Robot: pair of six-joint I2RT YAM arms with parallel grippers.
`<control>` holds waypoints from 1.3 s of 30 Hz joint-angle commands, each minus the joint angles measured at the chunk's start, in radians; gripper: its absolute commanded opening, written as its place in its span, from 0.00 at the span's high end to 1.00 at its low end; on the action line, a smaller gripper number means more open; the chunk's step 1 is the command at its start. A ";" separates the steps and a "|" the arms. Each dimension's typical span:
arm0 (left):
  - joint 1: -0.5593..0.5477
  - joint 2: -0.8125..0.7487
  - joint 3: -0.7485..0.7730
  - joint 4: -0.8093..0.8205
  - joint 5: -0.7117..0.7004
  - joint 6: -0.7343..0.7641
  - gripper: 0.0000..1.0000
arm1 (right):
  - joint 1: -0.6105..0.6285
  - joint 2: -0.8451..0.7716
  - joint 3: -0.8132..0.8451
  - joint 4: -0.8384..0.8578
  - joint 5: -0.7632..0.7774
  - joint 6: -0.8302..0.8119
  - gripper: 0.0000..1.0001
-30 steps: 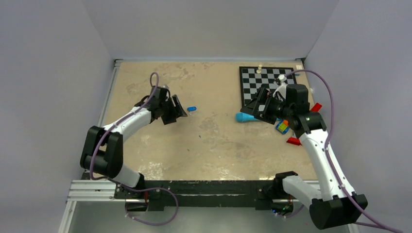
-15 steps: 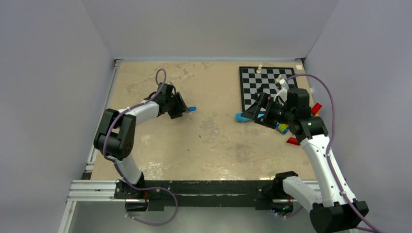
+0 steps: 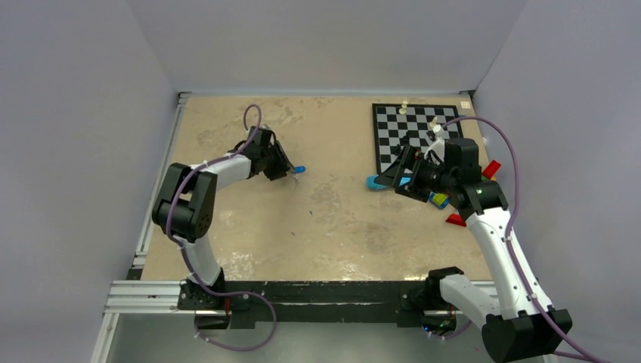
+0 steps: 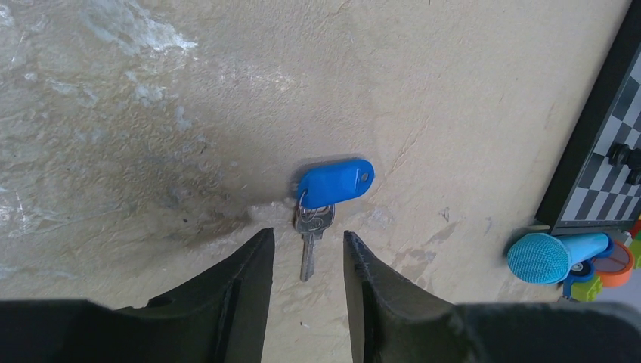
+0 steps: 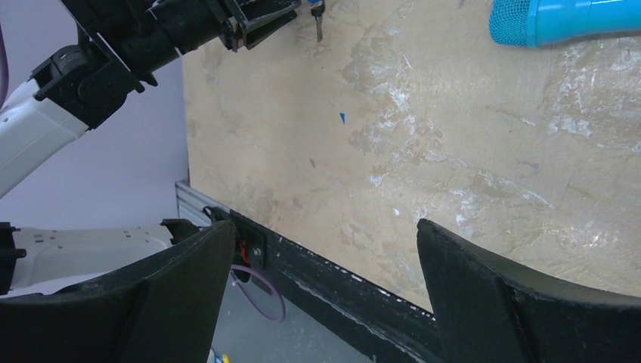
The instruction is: Remove the keys from the keyring
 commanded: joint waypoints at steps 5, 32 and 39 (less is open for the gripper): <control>-0.002 0.040 0.045 0.044 -0.016 -0.037 0.62 | -0.001 -0.006 0.004 -0.003 -0.007 -0.022 0.06; -0.002 0.089 0.080 0.034 -0.015 -0.066 0.97 | -0.001 -0.022 0.004 -0.033 0.001 -0.049 0.06; -0.002 0.064 0.085 0.016 -0.015 -0.056 1.00 | -0.001 -0.022 0.013 -0.033 0.001 -0.047 0.06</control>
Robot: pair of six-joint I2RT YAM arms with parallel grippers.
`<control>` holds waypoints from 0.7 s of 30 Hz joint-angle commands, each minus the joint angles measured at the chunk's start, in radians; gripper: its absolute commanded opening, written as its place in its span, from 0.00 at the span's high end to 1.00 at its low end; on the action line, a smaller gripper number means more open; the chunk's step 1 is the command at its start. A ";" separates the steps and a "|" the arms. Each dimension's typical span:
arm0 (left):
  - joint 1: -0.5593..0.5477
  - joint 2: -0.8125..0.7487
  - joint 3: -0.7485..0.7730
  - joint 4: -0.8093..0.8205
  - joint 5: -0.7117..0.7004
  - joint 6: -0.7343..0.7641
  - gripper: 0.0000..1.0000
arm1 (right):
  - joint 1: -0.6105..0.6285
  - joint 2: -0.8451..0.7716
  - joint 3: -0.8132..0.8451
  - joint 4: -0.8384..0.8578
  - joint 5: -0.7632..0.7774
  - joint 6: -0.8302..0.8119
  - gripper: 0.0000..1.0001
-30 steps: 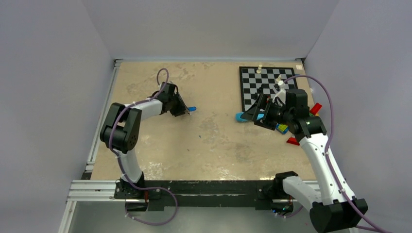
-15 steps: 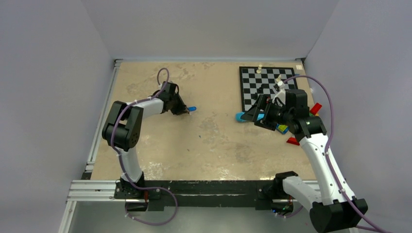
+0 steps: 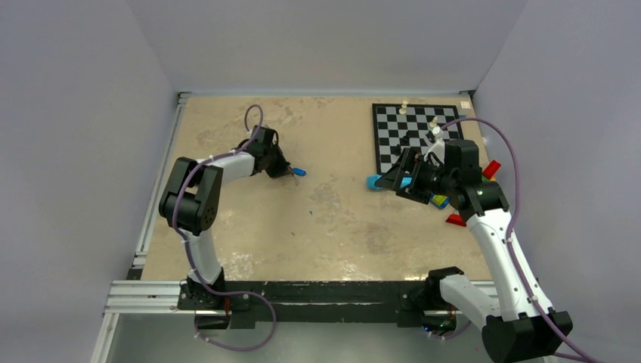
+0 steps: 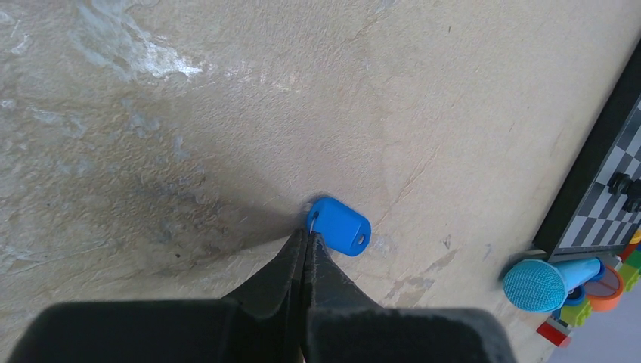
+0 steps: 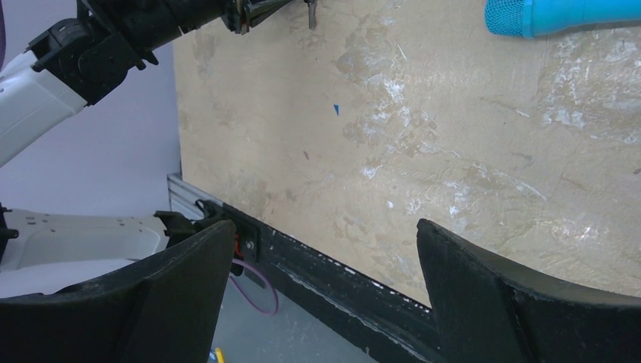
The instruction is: Remove the keys from the keyring
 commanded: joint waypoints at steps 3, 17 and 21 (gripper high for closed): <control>-0.002 -0.036 0.035 0.000 0.000 0.010 1.00 | -0.001 -0.015 0.020 -0.002 -0.003 -0.017 0.06; -0.002 -0.255 0.043 -0.088 0.124 0.189 1.00 | -0.001 -0.017 0.090 0.089 -0.087 0.037 0.06; -0.002 -0.341 0.058 -0.133 0.182 0.250 1.00 | 0.000 -0.022 0.116 0.143 -0.133 0.065 0.06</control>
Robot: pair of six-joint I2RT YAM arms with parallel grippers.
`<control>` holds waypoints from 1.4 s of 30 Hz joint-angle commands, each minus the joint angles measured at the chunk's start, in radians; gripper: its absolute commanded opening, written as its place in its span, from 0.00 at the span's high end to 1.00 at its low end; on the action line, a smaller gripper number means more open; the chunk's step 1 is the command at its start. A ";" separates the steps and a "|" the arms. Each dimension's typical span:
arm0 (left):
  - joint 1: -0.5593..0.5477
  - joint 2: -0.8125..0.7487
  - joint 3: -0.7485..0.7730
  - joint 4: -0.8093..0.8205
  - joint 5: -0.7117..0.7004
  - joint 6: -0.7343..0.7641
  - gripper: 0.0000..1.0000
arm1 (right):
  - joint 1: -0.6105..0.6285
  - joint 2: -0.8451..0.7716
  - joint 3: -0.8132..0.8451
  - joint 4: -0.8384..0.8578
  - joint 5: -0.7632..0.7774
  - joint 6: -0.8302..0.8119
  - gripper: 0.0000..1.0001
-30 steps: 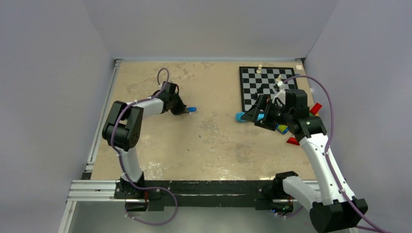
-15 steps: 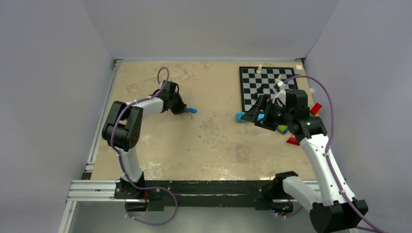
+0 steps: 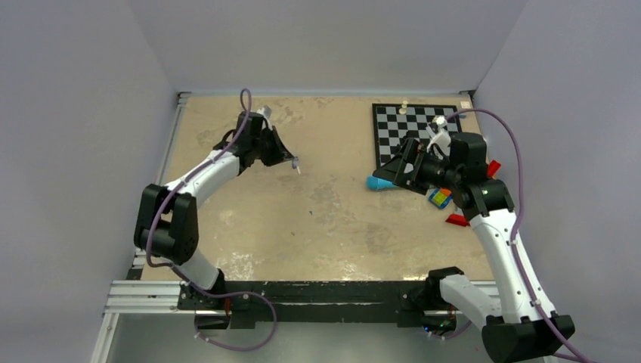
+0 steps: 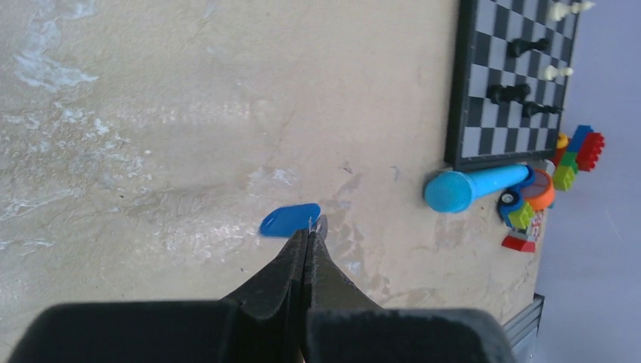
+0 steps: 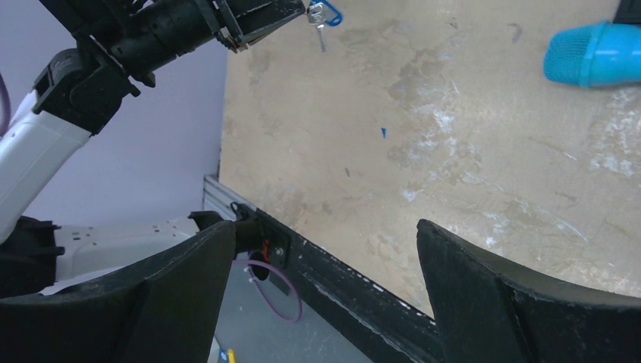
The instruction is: Remove the keys from the keyring
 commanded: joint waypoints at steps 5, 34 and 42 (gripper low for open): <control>-0.002 -0.199 0.081 -0.057 0.194 0.116 1.00 | 0.000 -0.021 0.084 0.228 -0.170 0.099 0.06; -0.002 -0.625 0.283 -0.141 0.288 -0.188 1.00 | 0.332 0.118 0.241 0.811 -0.099 0.321 0.30; -0.002 -0.711 0.196 -0.049 0.260 -0.318 1.00 | 0.424 0.217 0.326 0.815 -0.033 0.310 0.40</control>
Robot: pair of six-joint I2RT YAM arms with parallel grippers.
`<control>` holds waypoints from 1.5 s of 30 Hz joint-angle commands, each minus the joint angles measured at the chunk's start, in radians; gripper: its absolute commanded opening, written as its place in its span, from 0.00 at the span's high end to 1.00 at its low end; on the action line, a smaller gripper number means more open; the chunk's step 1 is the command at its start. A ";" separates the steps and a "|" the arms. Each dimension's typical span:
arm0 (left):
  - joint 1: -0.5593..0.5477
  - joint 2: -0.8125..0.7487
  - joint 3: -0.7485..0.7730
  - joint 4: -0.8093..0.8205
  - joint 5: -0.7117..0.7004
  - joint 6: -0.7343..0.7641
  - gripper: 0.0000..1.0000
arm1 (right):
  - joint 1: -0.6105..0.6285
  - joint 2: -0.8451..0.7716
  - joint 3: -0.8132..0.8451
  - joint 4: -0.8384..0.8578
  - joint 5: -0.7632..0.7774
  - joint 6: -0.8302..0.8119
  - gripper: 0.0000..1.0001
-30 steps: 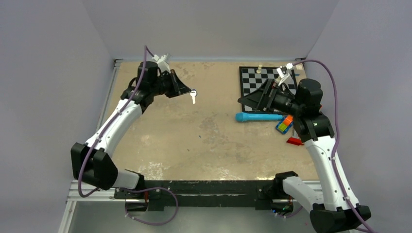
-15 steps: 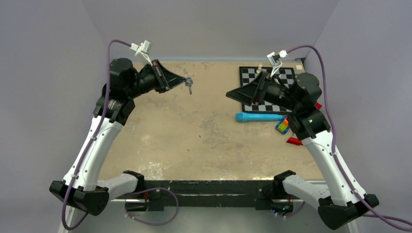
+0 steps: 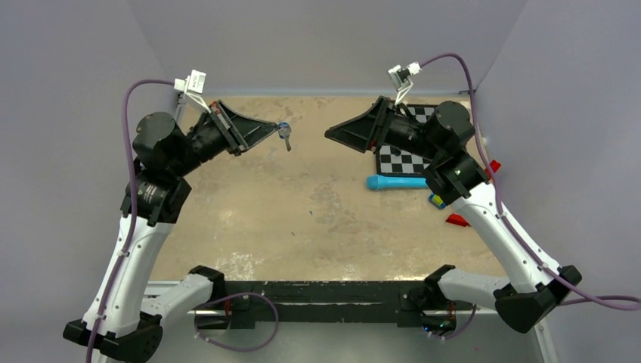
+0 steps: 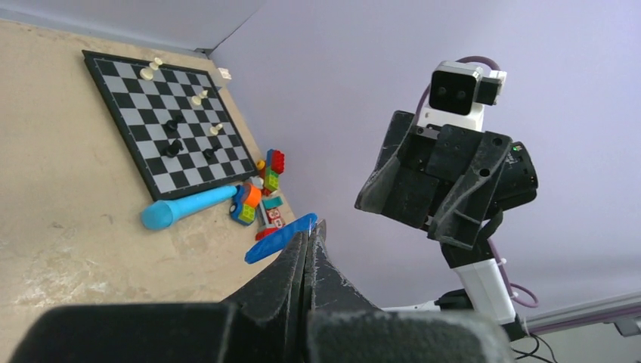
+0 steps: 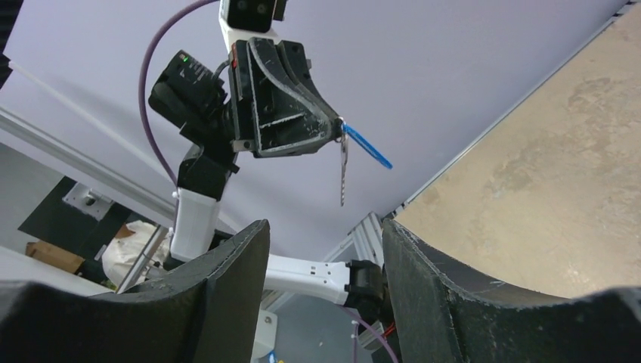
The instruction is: Remove the keys from the keyring
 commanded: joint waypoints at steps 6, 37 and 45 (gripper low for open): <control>-0.002 -0.079 -0.091 0.116 -0.042 -0.153 1.00 | 0.089 0.082 0.122 0.055 0.075 0.004 0.44; -0.002 -0.154 -0.195 0.119 -0.133 -0.262 1.00 | 0.133 0.105 0.084 0.003 0.138 0.105 0.44; -0.002 -0.144 -0.180 0.131 -0.129 -0.255 1.00 | 0.139 0.139 0.126 0.013 0.135 0.101 0.46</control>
